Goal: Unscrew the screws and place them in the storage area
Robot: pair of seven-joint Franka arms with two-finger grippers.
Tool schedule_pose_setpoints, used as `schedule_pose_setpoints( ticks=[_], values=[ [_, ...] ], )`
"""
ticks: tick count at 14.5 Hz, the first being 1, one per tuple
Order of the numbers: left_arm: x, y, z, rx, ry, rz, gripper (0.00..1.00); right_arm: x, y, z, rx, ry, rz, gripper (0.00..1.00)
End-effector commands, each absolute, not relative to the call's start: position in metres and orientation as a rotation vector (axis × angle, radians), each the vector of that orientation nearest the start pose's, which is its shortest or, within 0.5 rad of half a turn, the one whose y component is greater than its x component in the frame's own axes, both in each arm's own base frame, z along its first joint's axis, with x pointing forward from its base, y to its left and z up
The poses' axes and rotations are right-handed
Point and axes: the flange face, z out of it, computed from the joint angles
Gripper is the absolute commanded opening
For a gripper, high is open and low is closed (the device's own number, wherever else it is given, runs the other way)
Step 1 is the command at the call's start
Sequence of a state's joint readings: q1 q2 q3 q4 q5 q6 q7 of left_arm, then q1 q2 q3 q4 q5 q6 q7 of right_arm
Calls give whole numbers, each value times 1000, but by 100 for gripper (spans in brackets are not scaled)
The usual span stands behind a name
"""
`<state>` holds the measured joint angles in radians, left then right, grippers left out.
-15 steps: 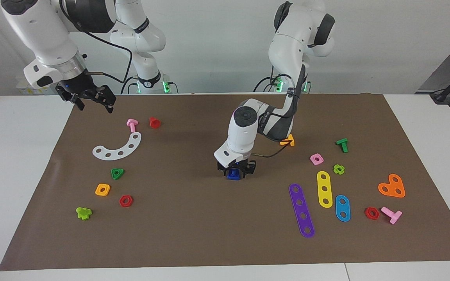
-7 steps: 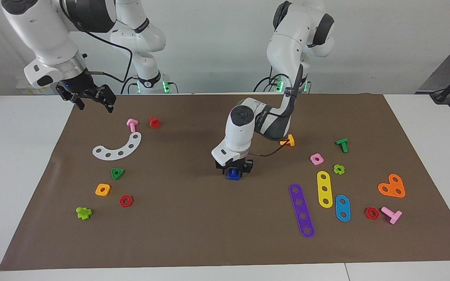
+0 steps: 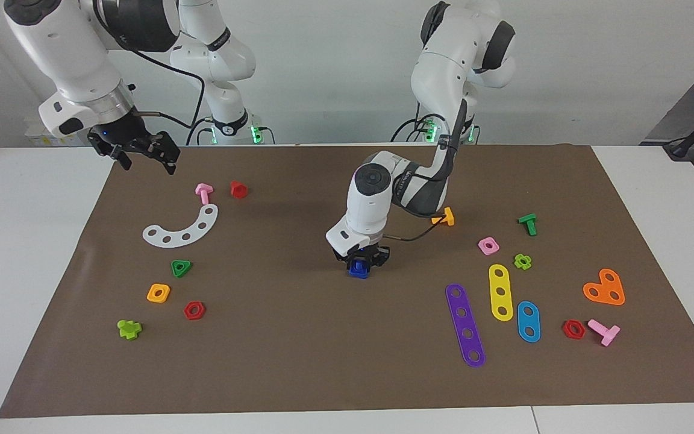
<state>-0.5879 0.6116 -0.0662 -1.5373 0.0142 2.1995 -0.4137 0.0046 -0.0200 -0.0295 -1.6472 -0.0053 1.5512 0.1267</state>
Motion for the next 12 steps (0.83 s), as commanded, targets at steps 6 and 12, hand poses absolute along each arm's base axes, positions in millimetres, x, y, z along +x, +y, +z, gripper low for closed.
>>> schedule_pose_setpoints(
  ticks=[6, 12],
  values=[
    [570, -425, 314, -3148, 381, -59, 46, 535, -20, 599, -3125, 200, 104, 100],
    [568, -428, 312, -3153, 388, -72, 56, 535, -25, 599, -3124, 214, 101, 100]
  ],
)
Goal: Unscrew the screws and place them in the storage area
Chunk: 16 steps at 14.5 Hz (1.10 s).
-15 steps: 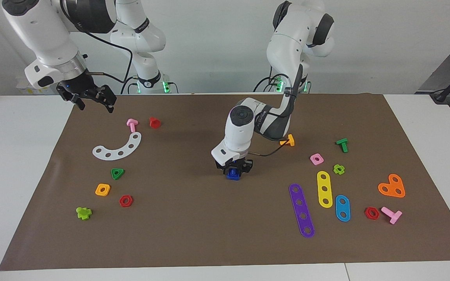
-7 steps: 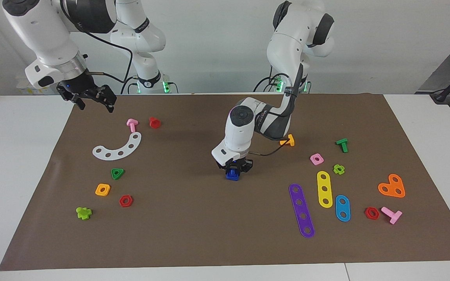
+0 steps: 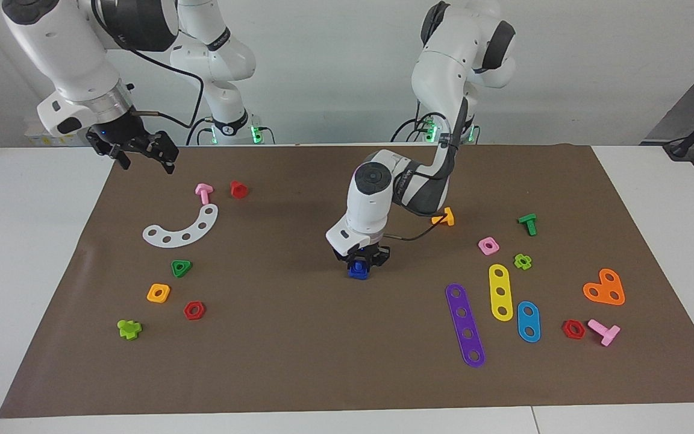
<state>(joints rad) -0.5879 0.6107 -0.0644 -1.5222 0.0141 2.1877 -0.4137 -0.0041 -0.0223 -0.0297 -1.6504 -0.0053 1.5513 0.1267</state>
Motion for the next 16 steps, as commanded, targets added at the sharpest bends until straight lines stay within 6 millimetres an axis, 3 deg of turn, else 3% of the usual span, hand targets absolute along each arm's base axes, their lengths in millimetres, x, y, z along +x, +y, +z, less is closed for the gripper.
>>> schedule_pose_setpoints(
  ticks=[1, 8, 16],
  values=[
    [568, -428, 312, -3153, 388, -70, 56, 535, -25, 599, -3124, 214, 101, 100],
    [568, -427, 311, -3149, 390, -70, 55, 535, -24, 598, -3121, 211, 104, 100],
    [569, -427, 314, -3146, 387, -60, 38, 535, -24, 599, -3121, 214, 99, 100]
  ],
)
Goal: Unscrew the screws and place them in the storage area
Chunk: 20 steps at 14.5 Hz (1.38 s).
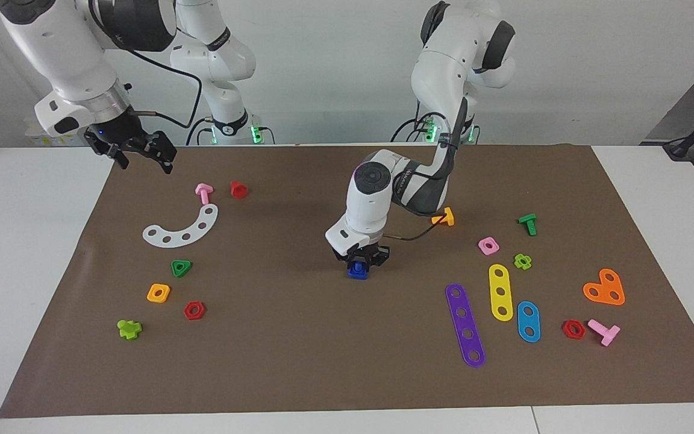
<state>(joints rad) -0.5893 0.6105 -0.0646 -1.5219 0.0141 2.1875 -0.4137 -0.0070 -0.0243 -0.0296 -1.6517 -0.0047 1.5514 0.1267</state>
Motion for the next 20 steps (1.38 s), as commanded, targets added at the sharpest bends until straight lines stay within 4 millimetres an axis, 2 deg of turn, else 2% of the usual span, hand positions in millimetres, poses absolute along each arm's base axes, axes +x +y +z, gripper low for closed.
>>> schedule_pose_setpoints(
  ticks=[1, 4, 9, 13, 14, 17, 19, 20],
  values=[
    [569, -427, 314, -3148, 384, -58, 36, 535, -24, 598, -3121, 214, 104, 100],
    [569, -425, 315, -3137, 378, -16, 34, 535, -24, 599, -3121, 214, 101, 100],
    [580, -432, 335, -3152, 353, 24, 34, 535, -24, 599, -3119, 214, 101, 100],
    [590, -427, 369, -3169, 316, 65, 34, 535, -24, 599, -3121, 214, 99, 100],
    [597, -417, 375, -3169, 288, 73, 34, 535, -24, 599, -3119, 216, 101, 100],
    [629, -363, 383, -3182, 162, 88, 34, 542, -22, 602, -3114, 210, 21, 100],
    [656, -307, 392, -3207, 147, 81, 31, 547, -7, 604, -3106, 189, -12, 100],
    [661, -288, 397, -3225, 202, 82, 31, 550, 5, 605, -3110, 161, -33, 100]
  ],
)
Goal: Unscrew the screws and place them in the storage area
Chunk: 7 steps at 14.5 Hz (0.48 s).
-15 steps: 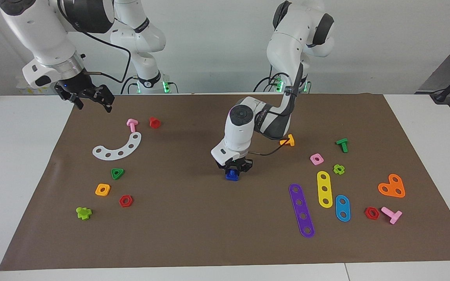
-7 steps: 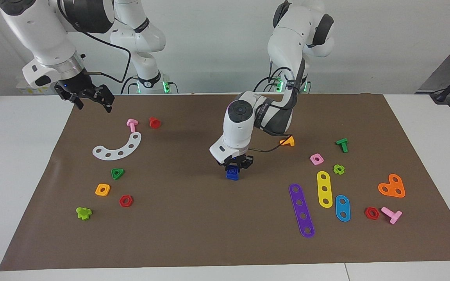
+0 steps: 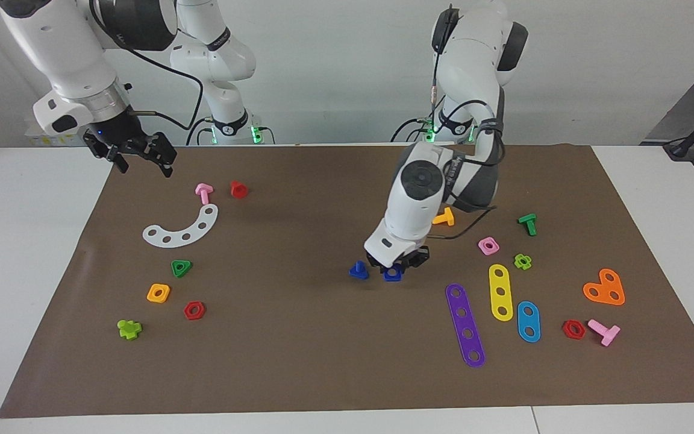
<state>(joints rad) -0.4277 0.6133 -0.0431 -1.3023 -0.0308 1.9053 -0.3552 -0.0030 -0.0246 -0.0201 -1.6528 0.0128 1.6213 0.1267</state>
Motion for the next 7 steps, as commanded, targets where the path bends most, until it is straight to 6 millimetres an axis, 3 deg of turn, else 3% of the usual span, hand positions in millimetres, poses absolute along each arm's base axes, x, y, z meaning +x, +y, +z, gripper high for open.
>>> schedule_pose_setpoints(
  ticks=[1, 3, 5, 7],
  values=[
    [665, -259, 397, -3233, 240, 101, 30, 554, 24, 605, -3109, 128, -63, 100],
    [661, -219, 392, -3222, 323, 138, 29, 564, 66, 595, -3110, 191, -83, 100],
    [651, -186, 381, -3207, 402, 187, 29, 583, 125, 587, -3091, 227, -93, 100],
    [636, -160, 368, -3195, 495, 199, 28, 601, 175, 561, -3083, 311, -79, 100]
  ],
)
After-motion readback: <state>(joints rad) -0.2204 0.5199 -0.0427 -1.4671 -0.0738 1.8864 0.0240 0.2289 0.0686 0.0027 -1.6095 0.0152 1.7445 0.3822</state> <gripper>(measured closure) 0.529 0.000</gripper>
